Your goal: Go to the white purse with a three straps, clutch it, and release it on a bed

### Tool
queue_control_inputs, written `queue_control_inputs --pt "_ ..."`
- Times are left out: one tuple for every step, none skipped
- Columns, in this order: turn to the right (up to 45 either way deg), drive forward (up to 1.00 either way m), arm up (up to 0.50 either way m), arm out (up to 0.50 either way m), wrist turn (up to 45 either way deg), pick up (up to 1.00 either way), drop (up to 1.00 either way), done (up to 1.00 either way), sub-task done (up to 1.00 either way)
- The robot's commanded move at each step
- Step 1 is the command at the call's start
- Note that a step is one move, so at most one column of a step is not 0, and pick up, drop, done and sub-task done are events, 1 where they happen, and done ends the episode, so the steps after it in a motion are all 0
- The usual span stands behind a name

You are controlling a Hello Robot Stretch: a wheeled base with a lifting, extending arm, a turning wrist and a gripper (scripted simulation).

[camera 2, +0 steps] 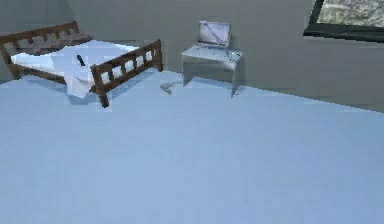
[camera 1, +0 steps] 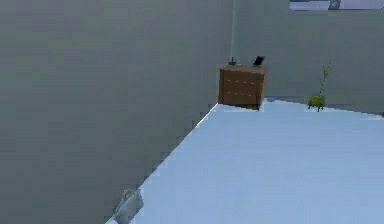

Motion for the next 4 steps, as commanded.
queue_control_inputs --pt "-6.0 0.0 0.0 0.0 0.0 0.0 0.0 0.0 0.0" --pt "0.0 0.35 0.0 0.0 0.0 0.0 0.0 0.0 0.0" --pt "-45.0 0.0 0.0 0.0 0.0 0.0 0.0 0.0 0.0" --pt "-45.0 0.0 0.0 0.0 0.0 0.0 0.0 0.0 0.0"
